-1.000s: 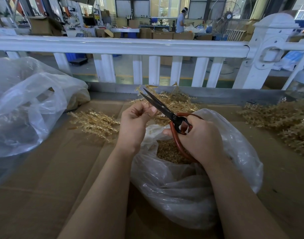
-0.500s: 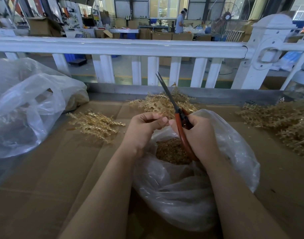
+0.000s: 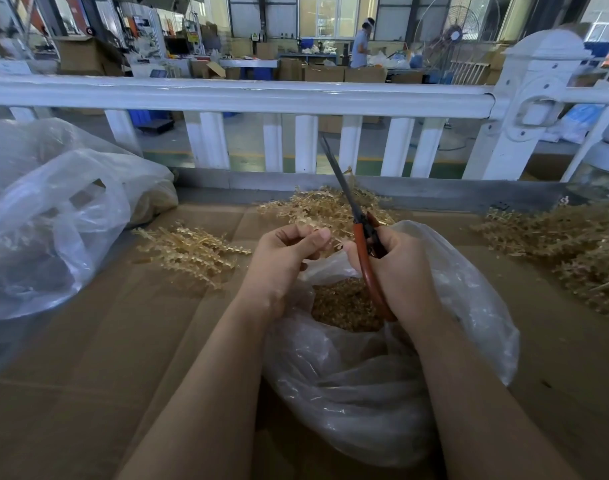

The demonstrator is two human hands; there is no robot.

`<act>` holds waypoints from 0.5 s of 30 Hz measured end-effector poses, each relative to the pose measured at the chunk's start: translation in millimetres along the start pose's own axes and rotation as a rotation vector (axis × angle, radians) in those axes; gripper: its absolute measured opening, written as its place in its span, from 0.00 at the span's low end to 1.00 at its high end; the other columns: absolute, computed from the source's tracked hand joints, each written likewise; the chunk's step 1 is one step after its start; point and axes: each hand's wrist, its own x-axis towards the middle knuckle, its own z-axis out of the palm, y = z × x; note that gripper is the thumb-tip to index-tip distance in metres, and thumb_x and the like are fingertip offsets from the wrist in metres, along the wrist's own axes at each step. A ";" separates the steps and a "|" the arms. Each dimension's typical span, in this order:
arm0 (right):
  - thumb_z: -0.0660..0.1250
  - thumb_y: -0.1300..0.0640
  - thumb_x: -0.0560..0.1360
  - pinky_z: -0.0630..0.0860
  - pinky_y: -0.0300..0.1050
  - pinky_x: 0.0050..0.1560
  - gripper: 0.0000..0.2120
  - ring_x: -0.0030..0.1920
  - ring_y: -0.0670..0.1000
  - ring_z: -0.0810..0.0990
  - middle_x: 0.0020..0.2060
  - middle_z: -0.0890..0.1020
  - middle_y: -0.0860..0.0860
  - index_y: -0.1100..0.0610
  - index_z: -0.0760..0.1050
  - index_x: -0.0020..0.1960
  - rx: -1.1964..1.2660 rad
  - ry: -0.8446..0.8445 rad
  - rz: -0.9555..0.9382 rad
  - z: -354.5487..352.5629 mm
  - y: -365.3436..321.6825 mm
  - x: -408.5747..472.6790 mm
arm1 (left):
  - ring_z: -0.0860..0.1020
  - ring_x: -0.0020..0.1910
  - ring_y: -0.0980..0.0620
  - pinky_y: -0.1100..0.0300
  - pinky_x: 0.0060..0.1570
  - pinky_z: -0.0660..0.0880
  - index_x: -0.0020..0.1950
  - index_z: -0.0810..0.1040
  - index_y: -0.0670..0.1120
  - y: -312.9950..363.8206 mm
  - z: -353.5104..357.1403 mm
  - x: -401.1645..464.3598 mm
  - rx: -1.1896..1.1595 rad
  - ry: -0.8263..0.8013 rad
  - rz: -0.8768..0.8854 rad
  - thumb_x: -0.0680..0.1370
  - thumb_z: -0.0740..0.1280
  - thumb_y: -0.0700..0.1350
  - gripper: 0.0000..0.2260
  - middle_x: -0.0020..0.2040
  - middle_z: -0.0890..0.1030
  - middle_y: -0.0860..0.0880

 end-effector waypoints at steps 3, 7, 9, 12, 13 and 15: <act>0.74 0.54 0.76 0.72 0.24 0.37 0.09 0.40 0.32 0.80 0.35 0.81 0.30 0.53 0.82 0.56 -0.019 0.003 0.000 1.1 -0.1 -0.1 | 0.74 0.34 0.55 0.61 0.38 0.69 0.36 0.79 0.46 0.0 0.2 0.2 -0.020 0.027 0.021 0.75 0.72 0.40 0.08 0.35 0.81 0.49; 0.74 0.50 0.76 0.76 0.28 0.38 0.13 0.40 0.34 0.81 0.33 0.82 0.34 0.52 0.82 0.58 -0.096 0.026 0.001 2.1 -2.1 -0.9 | 0.75 0.34 0.57 0.59 0.41 0.68 0.36 0.81 0.48 0.8 1.0 -0.4 -0.049 0.074 0.049 0.73 0.73 0.38 0.08 0.33 0.81 0.52; 0.74 0.42 0.73 0.78 0.33 0.38 0.14 0.39 0.37 0.82 0.33 0.82 0.35 0.48 0.82 0.55 -0.155 0.022 -0.005 1.1 -3.2 -3.2 | 0.76 0.35 0.56 0.55 0.45 0.68 0.38 0.82 0.48 1.8 0.4 -0.7 -0.058 0.085 0.058 0.73 0.73 0.38 0.07 0.34 0.81 0.52; 0.70 0.29 0.67 0.71 0.33 0.35 0.21 0.39 0.38 0.79 0.35 0.80 0.36 0.45 0.79 0.49 -0.295 0.010 -0.044 -1.1 -5.1 -6.5 | 0.76 0.35 0.56 0.52 0.48 0.67 0.40 0.84 0.49 2.3 -1.3 -0.2 -0.088 0.106 0.077 0.75 0.71 0.37 0.08 0.34 0.81 0.53; 0.68 0.27 0.67 0.69 0.33 0.35 0.23 0.39 0.38 0.78 0.36 0.80 0.37 0.45 0.78 0.48 -0.361 0.012 -0.069 -1.6 -5.5 -7.1 | 0.75 0.35 0.57 0.53 0.48 0.67 0.40 0.84 0.49 2.3 -2.0 0.2 -0.081 0.118 0.084 0.75 0.70 0.37 0.09 0.35 0.81 0.53; 0.65 0.24 0.67 0.68 0.33 0.35 0.26 0.38 0.39 0.76 0.37 0.78 0.37 0.46 0.76 0.47 -0.449 0.023 -0.127 -2.6 -6.0 -8.7 | 0.74 0.36 0.57 0.55 0.47 0.68 0.40 0.83 0.49 2.1 -2.4 0.7 -0.081 0.130 0.094 0.76 0.70 0.37 0.09 0.36 0.79 0.53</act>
